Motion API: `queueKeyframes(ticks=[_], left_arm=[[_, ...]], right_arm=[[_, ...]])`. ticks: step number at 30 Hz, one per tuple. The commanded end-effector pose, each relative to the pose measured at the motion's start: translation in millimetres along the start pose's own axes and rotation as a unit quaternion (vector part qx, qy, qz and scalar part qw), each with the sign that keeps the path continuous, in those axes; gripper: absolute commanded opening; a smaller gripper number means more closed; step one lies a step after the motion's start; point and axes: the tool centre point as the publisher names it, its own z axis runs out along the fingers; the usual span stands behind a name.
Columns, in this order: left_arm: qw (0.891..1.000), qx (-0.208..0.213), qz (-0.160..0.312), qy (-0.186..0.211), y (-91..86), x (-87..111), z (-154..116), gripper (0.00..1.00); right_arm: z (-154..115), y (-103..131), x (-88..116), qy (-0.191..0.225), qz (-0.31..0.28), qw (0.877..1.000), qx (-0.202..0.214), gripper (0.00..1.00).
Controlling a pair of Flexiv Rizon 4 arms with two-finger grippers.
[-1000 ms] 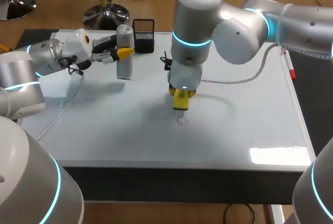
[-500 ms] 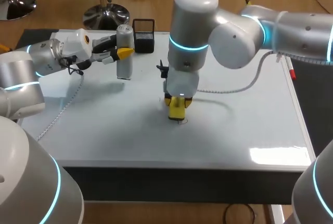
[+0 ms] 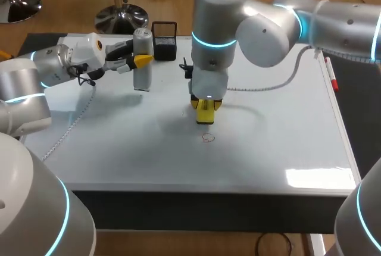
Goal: Pick up the inspection probe, press it on each red-marked spot on the whiteboard one by one, put down the probe, pick up the eraser, and wipe off all the red marks.
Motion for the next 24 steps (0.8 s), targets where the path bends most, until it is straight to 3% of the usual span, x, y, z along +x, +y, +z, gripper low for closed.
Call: queueKeyframes(ticks=[1, 11, 24], left_arm=[[1.000, -0.001, 0.000, -0.001, -1.8, 0.5, 1, 0.00], [1.000, -0.001, 0.000, -0.001, -1.8, 0.5, 1, 0.00], [1.000, -0.001, 0.000, -0.001, -1.8, 0.5, 1, 0.00]], right_arm=[[-1, -1, 1, 0.001, -0.001, 1.000, 0.001, 0.00], [-1, -1, 1, 0.001, -0.001, 1.000, 0.001, 0.00], [-1, 27, -7, 0.008, -0.029, 0.999, -0.011, 0.00]])
